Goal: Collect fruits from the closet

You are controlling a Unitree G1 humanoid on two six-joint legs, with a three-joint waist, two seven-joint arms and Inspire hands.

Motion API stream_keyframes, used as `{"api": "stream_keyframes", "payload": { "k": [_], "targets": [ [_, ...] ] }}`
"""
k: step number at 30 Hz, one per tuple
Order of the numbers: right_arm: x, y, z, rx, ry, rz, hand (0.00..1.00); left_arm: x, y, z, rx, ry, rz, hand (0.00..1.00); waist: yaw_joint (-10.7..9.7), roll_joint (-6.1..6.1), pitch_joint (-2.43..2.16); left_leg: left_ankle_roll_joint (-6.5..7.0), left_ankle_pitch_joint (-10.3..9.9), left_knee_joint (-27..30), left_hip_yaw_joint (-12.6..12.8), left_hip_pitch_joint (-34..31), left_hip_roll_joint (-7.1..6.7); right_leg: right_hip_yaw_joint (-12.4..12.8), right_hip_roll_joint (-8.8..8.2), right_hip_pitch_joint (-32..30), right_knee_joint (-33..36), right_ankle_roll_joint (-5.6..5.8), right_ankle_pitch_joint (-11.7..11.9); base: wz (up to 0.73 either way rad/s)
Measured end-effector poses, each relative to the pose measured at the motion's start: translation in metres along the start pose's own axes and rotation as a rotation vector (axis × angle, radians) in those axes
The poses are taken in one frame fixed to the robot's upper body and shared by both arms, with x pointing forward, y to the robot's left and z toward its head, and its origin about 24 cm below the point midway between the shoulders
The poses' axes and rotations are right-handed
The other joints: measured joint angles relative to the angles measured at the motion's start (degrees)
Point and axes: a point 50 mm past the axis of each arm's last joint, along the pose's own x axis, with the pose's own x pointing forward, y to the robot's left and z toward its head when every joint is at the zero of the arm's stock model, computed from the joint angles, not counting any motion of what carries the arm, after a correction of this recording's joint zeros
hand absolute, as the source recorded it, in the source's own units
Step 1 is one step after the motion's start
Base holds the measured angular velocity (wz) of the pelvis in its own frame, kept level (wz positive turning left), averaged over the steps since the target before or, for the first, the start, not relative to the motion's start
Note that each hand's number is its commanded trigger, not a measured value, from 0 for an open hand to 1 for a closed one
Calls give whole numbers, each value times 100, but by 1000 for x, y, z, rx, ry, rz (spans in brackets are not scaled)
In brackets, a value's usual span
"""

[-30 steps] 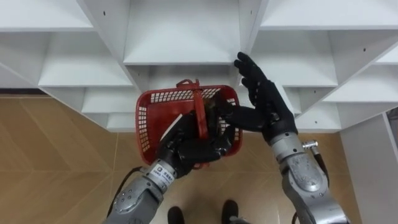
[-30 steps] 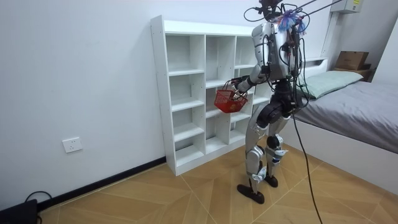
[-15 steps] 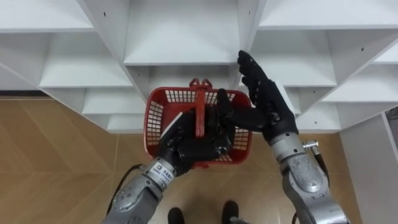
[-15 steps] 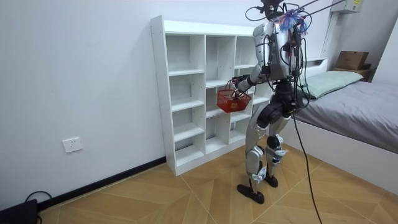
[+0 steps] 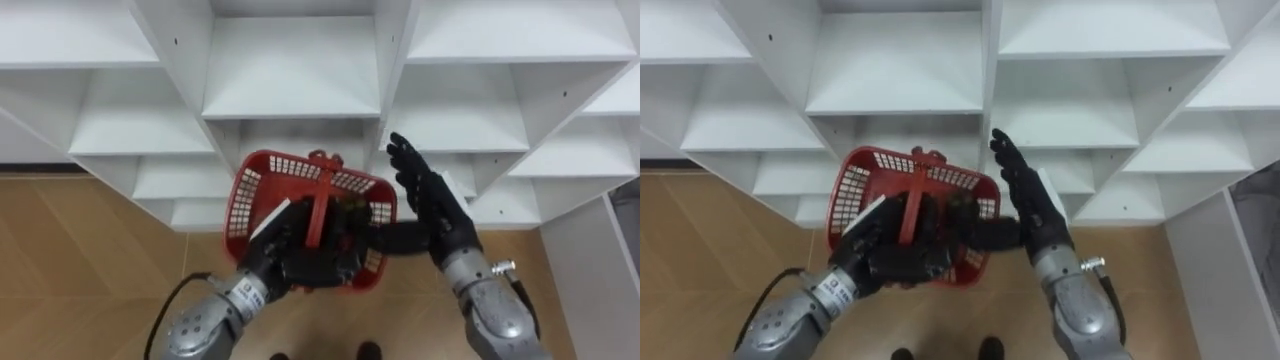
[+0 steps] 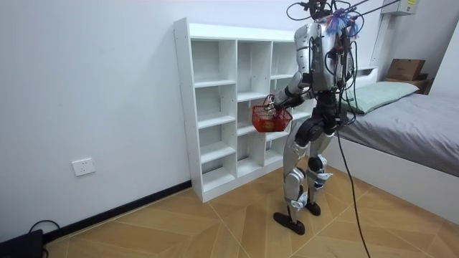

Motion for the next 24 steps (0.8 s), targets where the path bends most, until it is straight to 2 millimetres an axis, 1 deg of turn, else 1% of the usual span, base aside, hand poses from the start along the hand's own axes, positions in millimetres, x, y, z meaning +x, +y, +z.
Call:
{"api": "stream_keyframes", "payload": {
  "k": [1, 2, 4, 5, 7, 11, 12, 13, 14, 16, 17, 19, 21, 24],
  "targets": [
    [-5, -2, -8, -3, 35, -5, 0, -4, 4, -5, 4, 25, 10, 100, -6, -2, 1, -10, -1, -25, -12, 43, -4, -22, 8, 63, -9, -2, 0, 8],
    [-8, -3, -11, -6, 50, -5, 0, -5, 5, -7, 3, 36, 16, 100, -13, -2, 1, -13, 0, -43, -15, 65, -4, -34, 6, 83, -18, -5, -3, 4],
    [-11, -6, -21, -26, 95, -12, 0, -14, 11, -19, 17, 94, 44, 100, -118, -8, 4, -29, 12, -152, 5, 173, -36, -33, -3, 146, -29, -2, -33, 0],
    [-13, -8, -24, -36, 110, -20, 0, -15, 13, -24, 33, 118, 49, 100, -129, -9, 5, -32, 14, -181, 11, 221, -43, -31, -3, 181, -41, -2, -37, 0],
    [-23, -15, -36, -80, 164, -50, 0, -27, 19, -39, 84, 207, 79, 100, -191, -13, 5, -36, 16, -277, 4, 383, -73, -36, -23, 296, -26, 15, -109, 2],
    [-35, -23, -45, -126, 206, -76, 0, -39, 30, -46, 122, 259, 130, 100, -183, -40, 13, -56, 0, -310, 34, 482, -79, -8, -23, 369, -38, 22, -141, -3],
    [-40, -24, -53, -126, 241, -83, 0, -45, 33, -54, 111, 285, 154, 100, -180, -48, 17, -61, -2, -390, 47, 648, -81, -5, -6, 530, -133, 27, -139, -7],
    [-45, -26, -60, -127, 278, -91, 0, -51, 37, -62, 109, 321, 183, 100, -166, -74, 13, -72, -8, -506, 51, 854, -90, -4, 6, 713, -226, 41, -157, -5],
    [-48, -26, -64, -126, 297, -94, 0, -55, 39, -65, 113, 340, 199, 100, -168, -90, -1, -80, -12, -540, 47, 929, -92, -3, 9, 779, -242, 44, -174, 0],
    [-61, -28, -76, -115, 353, -109, 0, -71, 43, -78, 109, 404, 249, 100, -166, -140, -15, -109, -33, -626, 51, 1149, -92, -38, 22, 996, -308, 51, -215, 0],
    [-65, -28, -79, -112, 368, -115, 0, -76, 43, -81, 100, 415, 258, 100, -172, -147, -22, -112, -35, -660, 49, 1203, -92, -46, 28, 1057, -342, 52, -215, 3],
    [-81, -31, -89, -102, 416, -148, 0, -91, 41, -91, 76, 449, 304, 100, -141, -142, -31, -122, -40, -777, 53, 1425, -103, -54, 45, 1283, -435, 65, -222, 0],
    [-89, -31, -95, -100, 447, -167, 0, -101, 42, -98, 60, 480, 348, 100, -102, -139, -34, -128, -44, -840, 63, 1544, -109, -59, 49, 1376, -454, 76, -239, 0],
    [-101, -29, -107, -83, 513, -191, 0, -117, 46, -111, 28, 535, 425, 100, -100, -151, -55, -148, -56, -922, 77, 1735, -107, -60, 70, 1544, -561, 88, -254, 0]
  ]
}}
